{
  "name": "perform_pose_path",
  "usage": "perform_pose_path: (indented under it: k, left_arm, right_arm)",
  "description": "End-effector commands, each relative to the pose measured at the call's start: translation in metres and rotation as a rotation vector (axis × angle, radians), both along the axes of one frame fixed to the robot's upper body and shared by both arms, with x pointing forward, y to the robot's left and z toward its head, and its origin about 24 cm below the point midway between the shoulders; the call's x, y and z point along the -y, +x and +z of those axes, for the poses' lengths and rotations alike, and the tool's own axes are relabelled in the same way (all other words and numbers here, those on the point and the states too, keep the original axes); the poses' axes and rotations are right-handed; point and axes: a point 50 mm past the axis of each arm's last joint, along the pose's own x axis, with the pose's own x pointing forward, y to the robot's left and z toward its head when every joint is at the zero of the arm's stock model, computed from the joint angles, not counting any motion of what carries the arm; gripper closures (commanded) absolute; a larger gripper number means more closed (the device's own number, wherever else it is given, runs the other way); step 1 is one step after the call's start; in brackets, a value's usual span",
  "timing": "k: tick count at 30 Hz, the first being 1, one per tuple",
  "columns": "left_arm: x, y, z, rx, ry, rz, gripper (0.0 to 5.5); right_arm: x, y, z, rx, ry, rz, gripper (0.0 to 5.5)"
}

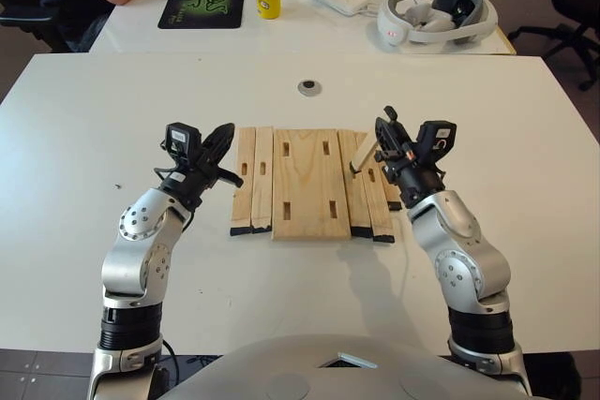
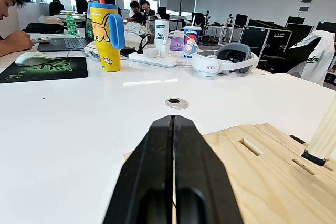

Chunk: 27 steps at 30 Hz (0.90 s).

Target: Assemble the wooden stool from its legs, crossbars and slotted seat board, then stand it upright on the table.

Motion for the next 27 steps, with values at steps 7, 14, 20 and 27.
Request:
perform_pose_path:
  k: [7, 14, 20, 27]
  left_arm:
    - [-0.004, 0.004, -0.002, -0.023, 0.002, 0.047, 5.50]
    - [-0.007, 0.004, -0.001, -0.023, 0.013, 0.048, 5.50]
    - [-0.007, 0.004, 0.000, -0.023, 0.020, 0.043, 5.50]
    - [-0.006, 0.005, 0.001, -0.019, 0.022, 0.042, 5.50]
  right_arm:
    - [0.006, 0.005, -0.010, -0.056, 0.104, -0.111, 5.08]
    - [0.007, 0.002, -0.017, -0.094, 0.155, -0.135, 5.08]
    - [0.007, 0.000, -0.020, -0.111, 0.169, -0.147, 5.08]
    - [0.006, 0.003, -0.018, -0.096, 0.181, -0.151, 5.08]
